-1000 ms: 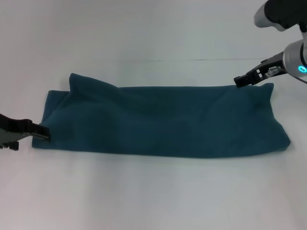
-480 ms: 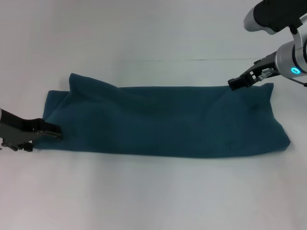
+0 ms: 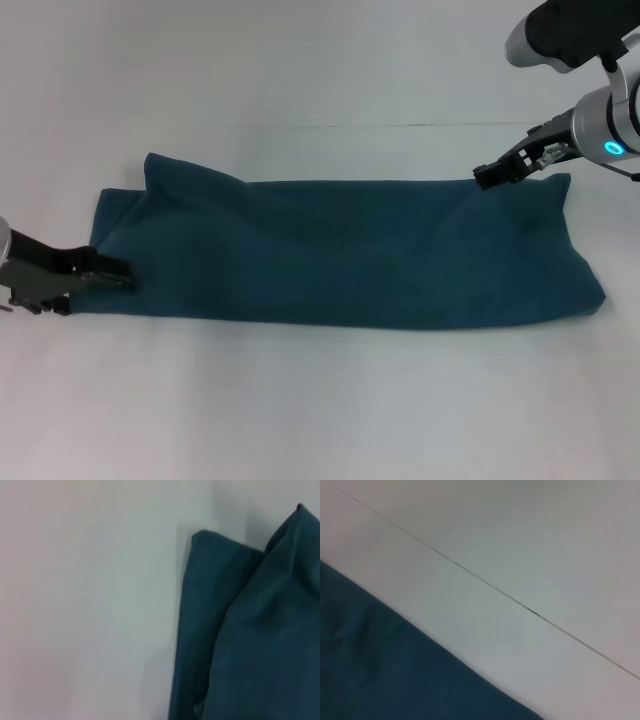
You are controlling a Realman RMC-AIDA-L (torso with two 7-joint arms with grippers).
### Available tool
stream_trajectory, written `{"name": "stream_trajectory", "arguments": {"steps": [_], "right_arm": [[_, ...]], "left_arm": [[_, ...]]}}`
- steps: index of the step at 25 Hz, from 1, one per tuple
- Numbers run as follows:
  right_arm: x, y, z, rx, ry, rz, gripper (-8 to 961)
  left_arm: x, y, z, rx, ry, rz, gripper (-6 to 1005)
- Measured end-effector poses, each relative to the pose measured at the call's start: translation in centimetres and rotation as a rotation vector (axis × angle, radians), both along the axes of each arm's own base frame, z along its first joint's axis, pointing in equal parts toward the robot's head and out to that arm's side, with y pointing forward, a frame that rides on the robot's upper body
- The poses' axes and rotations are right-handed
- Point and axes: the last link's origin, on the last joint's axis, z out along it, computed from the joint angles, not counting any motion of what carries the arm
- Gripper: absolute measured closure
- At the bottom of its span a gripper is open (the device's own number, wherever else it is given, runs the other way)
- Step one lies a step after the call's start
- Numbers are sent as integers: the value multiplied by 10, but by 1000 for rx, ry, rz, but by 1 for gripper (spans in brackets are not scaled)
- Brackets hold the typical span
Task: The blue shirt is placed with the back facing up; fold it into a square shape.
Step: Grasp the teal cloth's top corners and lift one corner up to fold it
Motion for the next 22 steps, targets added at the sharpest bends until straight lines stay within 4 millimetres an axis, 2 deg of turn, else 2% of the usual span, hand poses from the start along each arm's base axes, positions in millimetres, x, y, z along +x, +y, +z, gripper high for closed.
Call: {"name": "stream_trajectory", "arguments": {"steps": [8,16,22], "right_arm": [[1,-1,-2,-9,-3,-4,22],[3,-4,-3,-23,-5,-16,21],[6,-6,-4,-29,-6,-27,21]], "left_arm": [[0,-1,-10,-6,-10,-5,69],[12,8,-16,-19,27,-71,67],[16,11,-19,-29,52,-110,109]]}}
